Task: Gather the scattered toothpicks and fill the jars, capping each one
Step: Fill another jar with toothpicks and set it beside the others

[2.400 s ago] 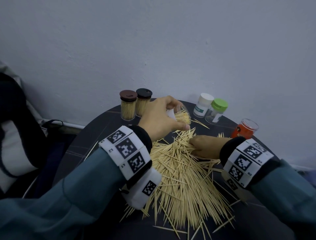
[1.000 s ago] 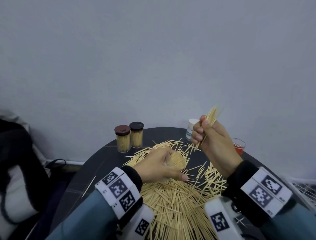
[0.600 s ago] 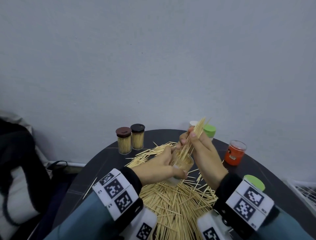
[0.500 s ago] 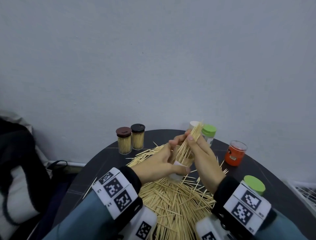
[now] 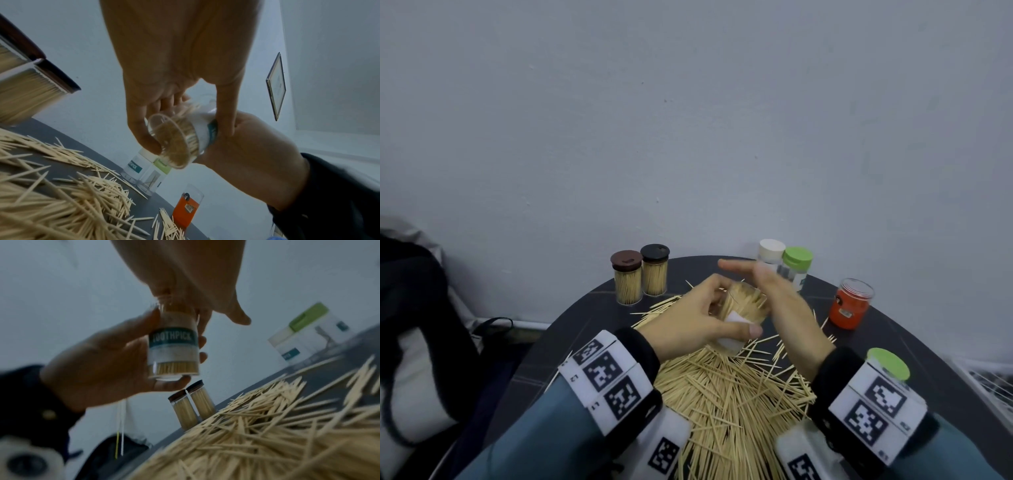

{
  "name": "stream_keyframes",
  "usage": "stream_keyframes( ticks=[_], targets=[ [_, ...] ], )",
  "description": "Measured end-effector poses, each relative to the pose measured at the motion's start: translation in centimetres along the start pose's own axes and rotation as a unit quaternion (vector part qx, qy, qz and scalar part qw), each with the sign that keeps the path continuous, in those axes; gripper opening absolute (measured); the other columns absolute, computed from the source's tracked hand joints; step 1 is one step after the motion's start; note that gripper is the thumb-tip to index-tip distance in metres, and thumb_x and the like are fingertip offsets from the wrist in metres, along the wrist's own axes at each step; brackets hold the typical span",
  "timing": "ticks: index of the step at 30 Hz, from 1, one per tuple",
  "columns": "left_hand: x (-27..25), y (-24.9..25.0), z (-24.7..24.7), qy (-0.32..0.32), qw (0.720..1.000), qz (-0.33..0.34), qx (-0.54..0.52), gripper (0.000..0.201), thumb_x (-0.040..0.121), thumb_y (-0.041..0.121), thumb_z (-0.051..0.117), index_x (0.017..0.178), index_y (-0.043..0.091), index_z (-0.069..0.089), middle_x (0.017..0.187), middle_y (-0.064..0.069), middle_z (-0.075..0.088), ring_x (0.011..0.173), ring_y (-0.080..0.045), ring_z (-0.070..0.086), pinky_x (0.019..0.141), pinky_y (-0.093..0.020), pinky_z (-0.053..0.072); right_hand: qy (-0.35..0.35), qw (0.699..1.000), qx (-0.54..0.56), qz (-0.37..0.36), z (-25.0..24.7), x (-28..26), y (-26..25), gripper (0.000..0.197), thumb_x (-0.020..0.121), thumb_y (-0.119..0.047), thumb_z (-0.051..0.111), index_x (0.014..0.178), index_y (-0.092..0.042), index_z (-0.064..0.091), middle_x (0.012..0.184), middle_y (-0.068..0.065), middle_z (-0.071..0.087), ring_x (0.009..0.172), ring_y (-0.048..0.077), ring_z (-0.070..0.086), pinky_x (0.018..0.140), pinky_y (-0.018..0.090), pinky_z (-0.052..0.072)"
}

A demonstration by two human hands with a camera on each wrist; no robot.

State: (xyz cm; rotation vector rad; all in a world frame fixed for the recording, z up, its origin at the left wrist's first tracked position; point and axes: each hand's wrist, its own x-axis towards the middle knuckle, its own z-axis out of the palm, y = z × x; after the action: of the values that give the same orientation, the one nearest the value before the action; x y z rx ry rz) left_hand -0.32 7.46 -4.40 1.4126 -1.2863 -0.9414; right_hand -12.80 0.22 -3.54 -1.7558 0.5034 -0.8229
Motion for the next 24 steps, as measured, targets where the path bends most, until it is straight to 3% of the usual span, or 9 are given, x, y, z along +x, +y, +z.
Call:
stream_keyframes(
  ticks=[1, 3, 4, 9, 13, 15, 17, 20, 24],
  targets=[
    [0.0, 0.0, 0.0, 0.005, 1.000, 0.002, -0.004, 0.056, 0.074, 0.013, 0.076, 0.121, 0.014, 0.046, 0.106, -0.005, 0.063, 0.092, -0.010, 0.062, 0.081, -0.026, 0.052, -0.024, 0.999, -0.030, 0.013, 0.1, -0.1, 0.3, 0.038, 0.099, -0.034, 0.028, 0.117, -0.025, 0.060, 0.122, -0.007, 0.061, 0.109, -0.001, 0.057, 0.100, 0.021, 0.043],
    [0.0, -0.1, -0.2, 0.009, 1.000, 0.003, 0.002, 0.055, 0.073, 0.013, 0.076, 0.119, 0.015, 0.047, 0.104, -0.003, 0.063, 0.092, -0.010, 0.062, 0.082, -0.028, 0.053, -0.044, 0.993, -0.103, 0.029, 0.2, 0.0, 0.7, 0.041, 0.093, -0.049, 0.026, 0.125, -0.039, 0.050, 0.133, -0.013, 0.051, 0.126, 0.003, 0.045, 0.116, 0.042, 0.021],
    [0.0, -0.1, -0.2, 0.008, 1.000, 0.002, 0.007, 0.055, 0.073, 0.013, 0.077, 0.119, 0.015, 0.047, 0.104, -0.003, 0.063, 0.093, -0.011, 0.062, 0.082, -0.029, 0.053, -0.043, 0.990, -0.130, 0.036, 0.1, 0.1, 0.7, 0.046, 0.090, -0.054, 0.023, 0.129, -0.043, 0.044, 0.139, -0.016, 0.045, 0.132, 0.003, 0.037, 0.118, 0.047, 0.011],
    [0.1, -0.2, 0.0, 0.020, 1.000, -0.009, 0.014, 0.056, 0.073, 0.014, 0.078, 0.120, 0.015, 0.046, 0.111, -0.008, 0.063, 0.094, -0.014, 0.063, 0.081, -0.031, 0.053, -0.026, 0.989, -0.131, 0.062, -1.1, 0.2, -1.3, 0.052, 0.092, -0.050, 0.019, 0.140, -0.035, 0.034, 0.146, -0.017, 0.032, 0.127, -0.007, 0.025, 0.113, 0.027, 0.014],
    [0.1, -0.3, -0.1, 0.038, 0.999, -0.007, 0.030, 0.057, 0.072, 0.018, 0.078, 0.120, 0.017, 0.047, 0.112, -0.004, 0.062, 0.099, -0.015, 0.062, 0.080, -0.029, 0.055, -0.044, 0.972, -0.219, 0.078, -2.7, 1.1, -0.8, 0.047, 0.098, -0.041, 0.023, 0.141, -0.026, 0.034, 0.146, -0.010, 0.035, 0.129, 0.000, 0.030, 0.108, 0.022, 0.019],
    [0.1, -0.3, -0.2, 0.043, 0.998, -0.003, 0.039, 0.057, 0.072, 0.020, 0.078, 0.119, 0.018, 0.047, 0.112, -0.002, 0.062, 0.098, -0.014, 0.062, 0.077, -0.026, 0.055, -0.072, 0.946, -0.293, 0.116, -4.4, 1.8, 0.2, 0.043, 0.101, -0.030, 0.029, 0.142, -0.019, 0.033, 0.146, -0.003, 0.037, 0.130, 0.007, 0.034, 0.101, 0.019, 0.023],
    [0.1, -0.4, -0.3, 0.042, 0.998, -0.001, 0.044, 0.056, 0.072, 0.021, 0.078, 0.118, 0.018, 0.047, 0.109, -0.001, 0.061, 0.093, -0.012, 0.062, 0.075, -0.023, 0.054, -0.120, 0.901, -0.377, 0.181, -6.4, 2.4, 1.6, 0.043, 0.101, -0.021, 0.034, 0.143, -0.015, 0.030, 0.148, 0.002, 0.034, 0.134, 0.014, 0.033, 0.106, 0.023, 0.024],
    [0.1, -0.5, -0.2, 0.037, 0.998, 0.000, 0.052, 0.056, 0.072, 0.021, 0.079, 0.118, 0.018, 0.047, 0.111, -0.002, 0.062, 0.096, -0.014, 0.062, 0.082, -0.029, 0.054, -0.168, 0.831, -0.453, 0.275, -8.8, 2.9, 3.7, 0.051, 0.098, -0.012, 0.038, 0.146, -0.018, 0.022, 0.151, 0.008, 0.028, 0.138, 0.021, 0.030, 0.114, 0.032, 0.024],
    [0.1, -0.6, -0.1, 0.029, 0.997, -0.002, 0.066, 0.059, 0.071, 0.022, 0.080, 0.119, 0.019, 0.047, 0.114, -0.002, 0.062, 0.101, -0.015, 0.062, 0.087, -0.033, 0.054, -0.187, 0.781, -0.501, 0.322, -9.9, 3.1, 5.3, 0.060, 0.095, -0.004, 0.037, 0.148, -0.020, 0.015, 0.154, 0.010, 0.022, 0.140, 0.024, 0.025, 0.113, 0.032, 0.021]
  ],
)
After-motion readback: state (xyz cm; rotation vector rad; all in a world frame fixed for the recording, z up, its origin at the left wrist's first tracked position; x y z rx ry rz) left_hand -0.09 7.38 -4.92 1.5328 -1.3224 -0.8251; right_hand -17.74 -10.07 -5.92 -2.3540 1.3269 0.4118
